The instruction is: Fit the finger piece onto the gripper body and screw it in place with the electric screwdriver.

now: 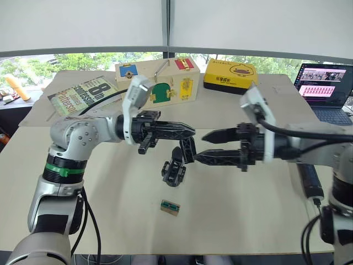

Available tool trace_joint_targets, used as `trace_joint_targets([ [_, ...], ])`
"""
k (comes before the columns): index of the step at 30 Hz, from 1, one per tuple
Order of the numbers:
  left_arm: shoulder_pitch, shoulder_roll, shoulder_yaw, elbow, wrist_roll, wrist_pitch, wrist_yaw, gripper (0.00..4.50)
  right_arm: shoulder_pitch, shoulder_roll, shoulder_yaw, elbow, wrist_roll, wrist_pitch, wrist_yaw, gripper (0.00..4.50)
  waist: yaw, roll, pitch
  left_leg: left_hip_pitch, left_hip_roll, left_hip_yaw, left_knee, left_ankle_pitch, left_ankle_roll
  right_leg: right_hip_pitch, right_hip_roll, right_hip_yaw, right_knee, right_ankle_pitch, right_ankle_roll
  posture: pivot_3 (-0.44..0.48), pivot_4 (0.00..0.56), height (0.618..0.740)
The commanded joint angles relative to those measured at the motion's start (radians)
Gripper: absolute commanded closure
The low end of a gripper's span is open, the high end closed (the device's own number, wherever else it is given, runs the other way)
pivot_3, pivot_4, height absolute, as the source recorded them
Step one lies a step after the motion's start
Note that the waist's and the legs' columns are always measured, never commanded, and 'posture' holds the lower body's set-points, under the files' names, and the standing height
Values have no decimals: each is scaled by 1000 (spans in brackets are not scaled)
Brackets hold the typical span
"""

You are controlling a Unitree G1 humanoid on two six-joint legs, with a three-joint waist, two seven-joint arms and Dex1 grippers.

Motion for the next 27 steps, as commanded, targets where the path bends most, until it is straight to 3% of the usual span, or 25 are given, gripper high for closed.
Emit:
trace_joint_targets([
  [1, -32, 2, 6, 4, 44, -25, -38, 4500, -35, -6, 15, 9, 116, 21, -55, 17, 1, 0, 0, -1, 0, 0, 0, 0, 0, 0, 0, -1, 0, 0, 0, 0, 150, 740],
  [15, -23, 4, 8, -2, 101, 2, -72, 4500, -64, -16, 100, 55, 272, -36, -220, 17, 0, 0, 0, -7, 0, -3, 1, 0, 0, -2, 0, -6, 0, 0, 0, 0, 150, 740],
  [16, -22, 2, 9, -2, 103, 1, -71, 4500, -65, -14, 105, 56, 275, -42, -227, 526, 0, 0, 0, -7, 0, -3, 1, 0, 0, -2, 0, -6, 0, 0, 0, 0, 150, 740],
  [26, -8, -4, 9, -15, 108, 5, -69, 4500, -73, 9, 136, 55, 282, -80, -266, 3929, 0, 0, 0, -8, 1, -4, 1, 0, 0, -3, 0, -7, 1, 0, 1, 0, 150, 740],
  [27, -7, -5, 9, -17, 112, 1, -70, 4500, -72, 10, 137, 54, 280, -82, -264, 4083, 0, 0, 0, -8, 1, -4, 1, 0, 0, -3, 0, -7, 1, 0, 1, 0, 150, 740],
])
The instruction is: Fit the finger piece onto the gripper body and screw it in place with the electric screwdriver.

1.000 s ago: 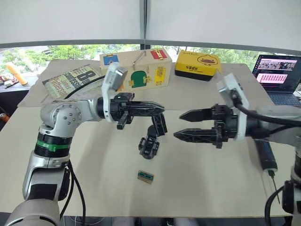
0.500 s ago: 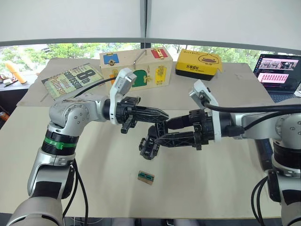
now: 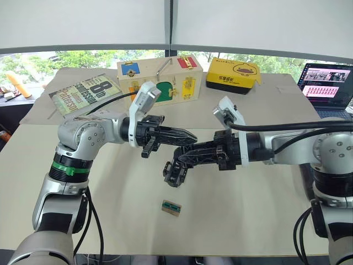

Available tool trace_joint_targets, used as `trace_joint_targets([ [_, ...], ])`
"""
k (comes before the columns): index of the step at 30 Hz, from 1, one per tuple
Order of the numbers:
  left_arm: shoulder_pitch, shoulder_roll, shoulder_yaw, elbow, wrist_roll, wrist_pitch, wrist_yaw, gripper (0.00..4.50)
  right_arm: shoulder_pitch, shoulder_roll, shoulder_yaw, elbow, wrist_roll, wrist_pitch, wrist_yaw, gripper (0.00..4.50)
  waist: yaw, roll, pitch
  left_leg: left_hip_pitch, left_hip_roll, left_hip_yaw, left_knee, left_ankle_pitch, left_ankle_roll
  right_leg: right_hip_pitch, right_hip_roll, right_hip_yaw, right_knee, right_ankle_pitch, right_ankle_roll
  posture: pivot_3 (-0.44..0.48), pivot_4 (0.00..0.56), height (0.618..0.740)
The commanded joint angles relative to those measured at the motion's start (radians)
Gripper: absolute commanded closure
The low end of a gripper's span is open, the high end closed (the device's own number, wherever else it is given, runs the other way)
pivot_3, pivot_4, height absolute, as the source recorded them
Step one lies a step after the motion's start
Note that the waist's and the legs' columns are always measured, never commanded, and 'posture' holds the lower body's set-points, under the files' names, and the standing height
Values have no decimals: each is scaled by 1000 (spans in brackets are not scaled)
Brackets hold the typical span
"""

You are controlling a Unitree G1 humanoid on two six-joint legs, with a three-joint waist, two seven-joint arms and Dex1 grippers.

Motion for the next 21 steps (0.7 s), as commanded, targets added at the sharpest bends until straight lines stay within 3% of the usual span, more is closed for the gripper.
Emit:
trace_joint_targets([
  [1, -3, -7, 14, -35, 16, -22, 5, 4500, -22, 5, -9, -13, 16, -40, 4, 4083, 0, 0, 0, 0, 0, 0, 0, 0, 0, 0, 0, 0, 0, 0, 0, 0, 150, 740],
  [7, 1, -33, 57, -46, 39, -74, 56, 4500, 3, 0, -23, -53, -40, -52, 54, 4083, 0, 0, 0, -1, 0, 0, 1, 0, 0, 0, 0, 0, 0, 0, 0, 0, 150, 740],
  [8, 2, -27, 66, -50, 32, -71, 52, 3592, 12, -4, -31, -67, -60, -61, 74, 4084, 1, 0, 0, -1, 0, 0, 1, 0, 0, 0, 0, 0, 0, 0, 0, 0, 150, 740],
  [13, 20, 21, 128, -27, 55, -142, 19, 1411, 84, -31, -79, -148, -157, -133, 208, 4087, 0, 0, 0, -2, 0, -1, 1, 0, 0, -1, 0, 0, 0, 0, 0, 0, 150, 740],
  [16, 53, 94, 127, 12, 160, -294, -49, 79, 163, -25, -121, -217, -245, -237, 331, 4087, 0, 0, 0, -2, 0, 0, 1, 0, 0, -1, 1, 0, 0, 0, 0, 0, 150, 740],
  [21, 189, 179, 113, 169, 354, -721, -269, 0, 308, -56, -142, -279, -412, -374, 499, 4087, -1, 1, 0, 0, 0, 4, 0, 0, 0, -1, 1, 0, -1, 0, 0, 0, 150, 740],
])
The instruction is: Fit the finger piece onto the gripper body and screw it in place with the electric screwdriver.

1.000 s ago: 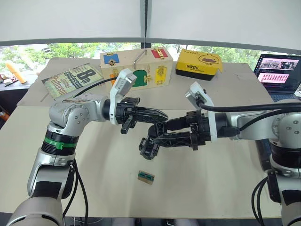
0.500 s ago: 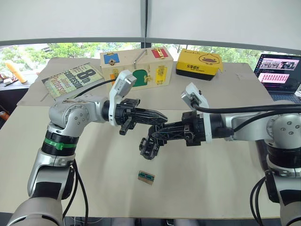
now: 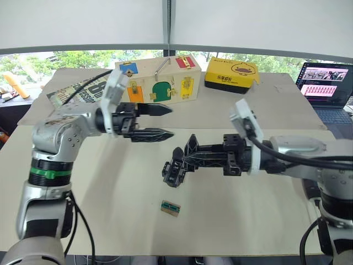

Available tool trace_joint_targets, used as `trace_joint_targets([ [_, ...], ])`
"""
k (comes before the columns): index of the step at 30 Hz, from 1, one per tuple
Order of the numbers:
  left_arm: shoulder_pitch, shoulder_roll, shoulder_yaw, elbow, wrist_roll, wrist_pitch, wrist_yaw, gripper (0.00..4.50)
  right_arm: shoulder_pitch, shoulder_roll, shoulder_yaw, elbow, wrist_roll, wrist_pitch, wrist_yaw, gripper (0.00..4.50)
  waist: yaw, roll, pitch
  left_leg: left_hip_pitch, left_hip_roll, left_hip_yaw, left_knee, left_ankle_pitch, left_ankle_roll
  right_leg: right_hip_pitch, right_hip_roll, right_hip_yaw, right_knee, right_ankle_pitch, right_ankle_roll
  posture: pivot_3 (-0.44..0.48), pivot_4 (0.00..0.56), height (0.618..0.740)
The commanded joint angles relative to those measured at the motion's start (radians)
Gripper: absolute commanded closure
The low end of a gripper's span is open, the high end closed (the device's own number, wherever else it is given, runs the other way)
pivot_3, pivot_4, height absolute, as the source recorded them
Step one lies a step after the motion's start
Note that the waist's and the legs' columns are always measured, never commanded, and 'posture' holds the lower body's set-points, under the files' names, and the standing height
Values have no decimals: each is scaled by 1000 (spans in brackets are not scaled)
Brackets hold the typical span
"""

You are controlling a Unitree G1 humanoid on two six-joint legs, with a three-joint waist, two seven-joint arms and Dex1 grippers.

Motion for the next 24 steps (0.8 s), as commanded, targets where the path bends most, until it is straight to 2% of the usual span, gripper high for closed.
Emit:
trace_joint_targets([
  [1, 69, 26, 5, 114, 107, -248, -115, 0, 65, -17, -29, -47, -128, -136, 127, 4087, 1, 0, 0, -1, 0, 1, 0, 0, 0, 0, 0, 0, 0, 0, 0, 0, 150, 740],
  [3, 117, 31, -5, 173, 156, -323, -136, 0, 117, -8, -23, -47, -218, -223, 187, 4087, 3, 0, 0, -1, 0, 2, 1, 0, 0, 0, 0, 0, -1, 0, 0, 0, 150, 740],
  [5, 140, -6, -2, 215, 174, -353, -111, 0, 165, 8, -29, -32, -290, -312, 243, 4087, 9, 0, 0, -1, 0, 2, 2, 0, 0, 0, -1, 0, -1, 0, 0, 0, 150, 740],
  [8, 173, -31, -49, 285, 258, -498, -139, 0, 232, 1, -18, -18, -396, -421, 337, 4088, 17, 0, 0, -3, 0, 1, 5, 0, 0, 0, -1, -1, -1, 0, 0, 0, 150, 740],
  [13, 163, -140, -110, 396, 342, -633, -118, 0, 300, -12, 32, 12, -550, -562, 464, 4088, 23, 0, 0, -3, 0, 1, 7, 0, 0, 0, -1, -1, -1, 0, 1, 0, 150, 740],
  [17, 138, -224, -137, 456, 382, -694, -83, 0, 313, 10, 39, 22, -583, -592, 475, 4088, 24, 0, 0, -3, 0, 1, 11, 0, 0, 0, -1, -1, 0, 0, 0, 0, 150, 740],
  [24, 115, -302, -169, 531, 433, -741, -47, 0, 328, 28, 47, 12, -627, -586, 442, 4088, 24, -1, 0, -3, 1, -4, 12, 0, 1, 0, -1, 1, 2, 2, -1, 0, 150, 740],
])
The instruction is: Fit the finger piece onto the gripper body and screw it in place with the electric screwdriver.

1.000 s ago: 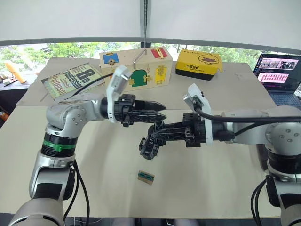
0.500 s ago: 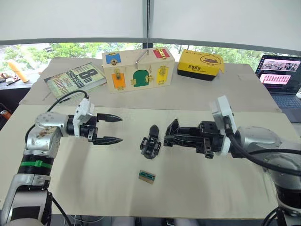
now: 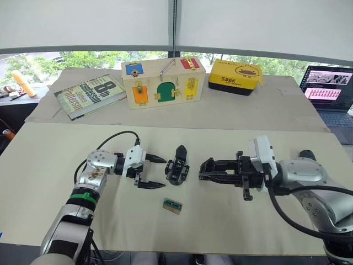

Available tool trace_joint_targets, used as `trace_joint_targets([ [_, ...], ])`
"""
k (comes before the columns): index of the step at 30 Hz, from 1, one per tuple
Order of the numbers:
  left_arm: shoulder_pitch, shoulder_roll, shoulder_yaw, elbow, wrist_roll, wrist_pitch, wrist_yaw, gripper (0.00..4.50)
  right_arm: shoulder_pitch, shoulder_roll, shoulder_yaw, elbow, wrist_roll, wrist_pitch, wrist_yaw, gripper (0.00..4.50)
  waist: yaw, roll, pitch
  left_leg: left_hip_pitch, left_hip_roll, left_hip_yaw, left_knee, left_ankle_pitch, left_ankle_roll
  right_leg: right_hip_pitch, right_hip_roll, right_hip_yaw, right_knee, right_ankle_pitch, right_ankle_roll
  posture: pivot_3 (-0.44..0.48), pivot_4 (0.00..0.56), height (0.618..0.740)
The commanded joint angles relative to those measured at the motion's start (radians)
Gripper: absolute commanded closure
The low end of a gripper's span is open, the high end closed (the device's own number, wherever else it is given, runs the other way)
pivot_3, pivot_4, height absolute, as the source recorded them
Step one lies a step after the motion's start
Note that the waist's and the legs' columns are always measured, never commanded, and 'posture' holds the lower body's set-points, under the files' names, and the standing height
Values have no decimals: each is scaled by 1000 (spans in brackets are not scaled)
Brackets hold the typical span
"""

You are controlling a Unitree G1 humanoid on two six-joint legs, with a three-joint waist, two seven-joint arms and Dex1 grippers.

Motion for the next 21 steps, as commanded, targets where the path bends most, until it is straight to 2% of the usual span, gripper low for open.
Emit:
trace_joint_targets([
  [1, -23, -25, -16, 17, 12, -13, 2, 0, 2, 14, -4, -29, -3, -14, -17, 4088, 1, 0, 0, 0, 0, 0, 0, 0, 0, 0, 0, 0, 0, 0, 0, 0, 150, 740],
  [13, -60, -109, -45, 55, 29, 8, 5, 0, 26, 26, 3, -48, -7, -7, -49, 4088, 2, 0, 0, -1, 0, -1, 1, -1, 3, 0, -1, 0, -1, 1, 1, 0, 150, 740],
  [20, -63, -118, -57, 60, 54, 10, 8, 0, 41, 33, 11, -61, -9, -10, -63, 4089, 2, 0, 0, -1, 0, -1, 1, -2, 4, 0, -1, 0, -1, 1, 1, 0, 150, 740],
  [21, -64, -116, -62, 66, 62, -1, 11, 250, 42, 35, 14, -60, -13, -14, -63, 4089, 2, 0, 0, -1, 0, -1, 1, -2, 4, 0, -1, 0, -1, 1, 1, 0, 150, 740],
])
